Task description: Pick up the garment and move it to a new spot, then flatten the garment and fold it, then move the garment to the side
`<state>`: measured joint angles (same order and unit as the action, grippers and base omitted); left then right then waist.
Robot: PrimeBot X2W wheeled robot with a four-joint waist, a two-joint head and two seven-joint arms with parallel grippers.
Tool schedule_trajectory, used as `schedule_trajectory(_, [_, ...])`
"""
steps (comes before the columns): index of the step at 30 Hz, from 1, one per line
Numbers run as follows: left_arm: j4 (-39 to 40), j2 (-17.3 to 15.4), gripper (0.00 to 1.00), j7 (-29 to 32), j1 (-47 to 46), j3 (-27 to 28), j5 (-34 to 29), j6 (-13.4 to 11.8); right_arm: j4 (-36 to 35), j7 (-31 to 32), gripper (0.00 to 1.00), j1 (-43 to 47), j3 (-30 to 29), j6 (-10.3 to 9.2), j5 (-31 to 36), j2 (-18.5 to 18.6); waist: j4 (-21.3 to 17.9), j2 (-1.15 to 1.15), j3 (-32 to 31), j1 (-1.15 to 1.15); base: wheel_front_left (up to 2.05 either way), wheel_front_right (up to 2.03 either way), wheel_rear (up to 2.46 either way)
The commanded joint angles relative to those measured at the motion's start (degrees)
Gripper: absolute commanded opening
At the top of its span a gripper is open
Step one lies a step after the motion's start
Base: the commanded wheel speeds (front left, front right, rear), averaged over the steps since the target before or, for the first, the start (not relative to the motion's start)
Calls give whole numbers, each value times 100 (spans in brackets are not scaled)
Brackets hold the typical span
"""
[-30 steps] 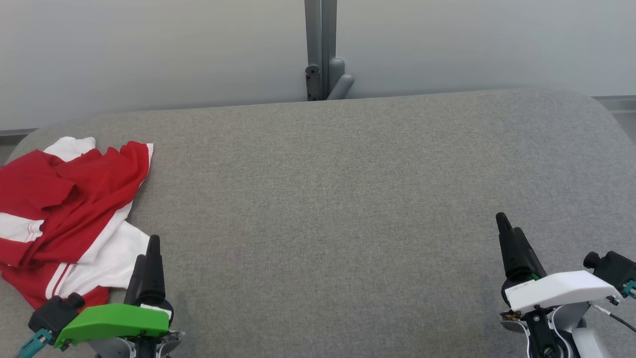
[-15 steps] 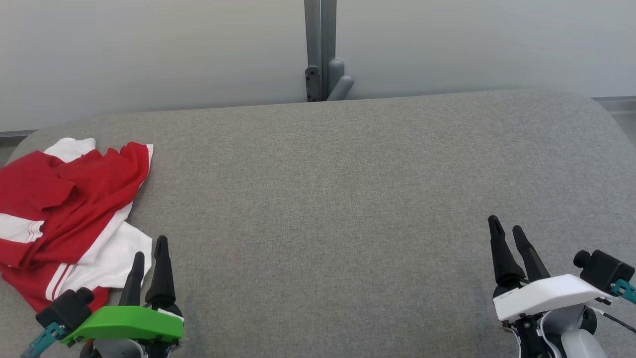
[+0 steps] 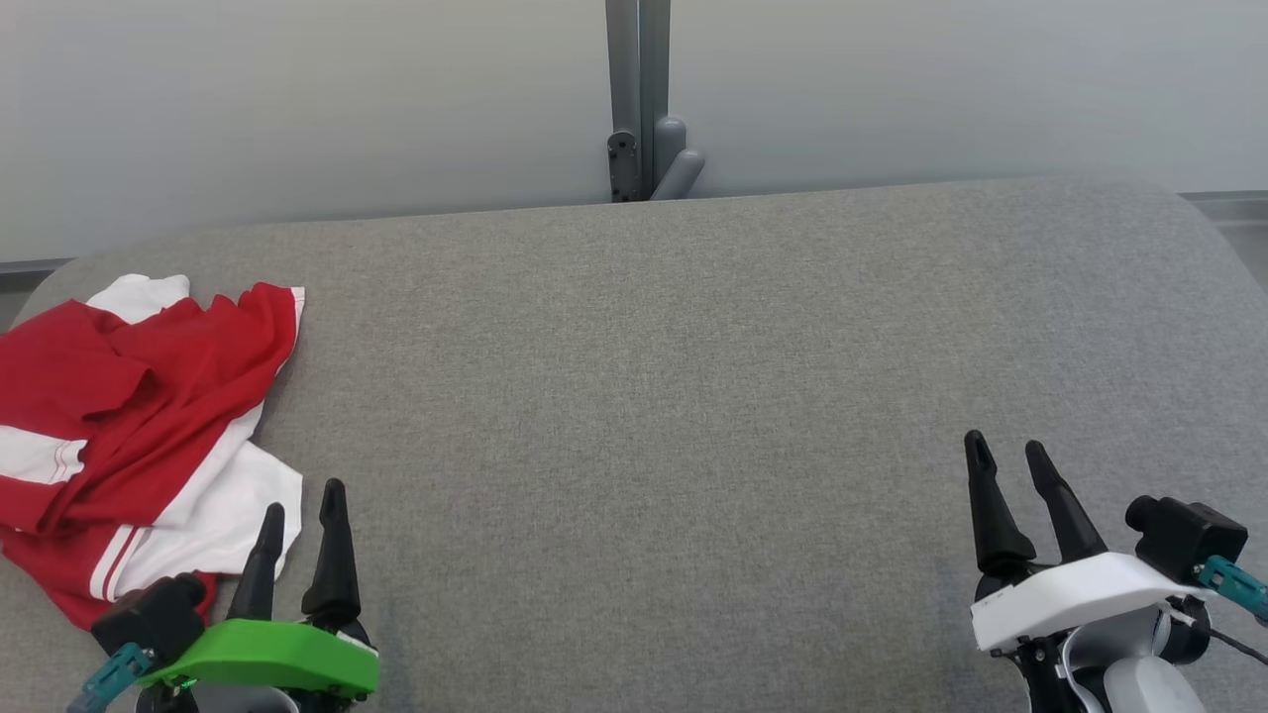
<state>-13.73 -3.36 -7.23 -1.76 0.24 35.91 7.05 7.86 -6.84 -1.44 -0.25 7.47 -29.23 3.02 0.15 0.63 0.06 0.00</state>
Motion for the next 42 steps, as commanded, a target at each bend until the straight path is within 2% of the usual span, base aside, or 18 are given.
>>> schedule_trajectory(1, [54,-80,100,-71,5,14,-195,15,-88,-70,100,8,20,3,221,52,-2,-32,0,0,0,0,0])
schedule_trajectory(28, [-178,-143,100,-444,153,-36,-1748,42,-2,-464,100,175,-76,3,1828,30,1,-46,6,0,0,0,0])
schedule_trajectory(42, [-467,-63,100,-603,189,21,-1861,48,128,-637,100,310,-298,3,2366,7,12,-53,0,0,0,0,0])
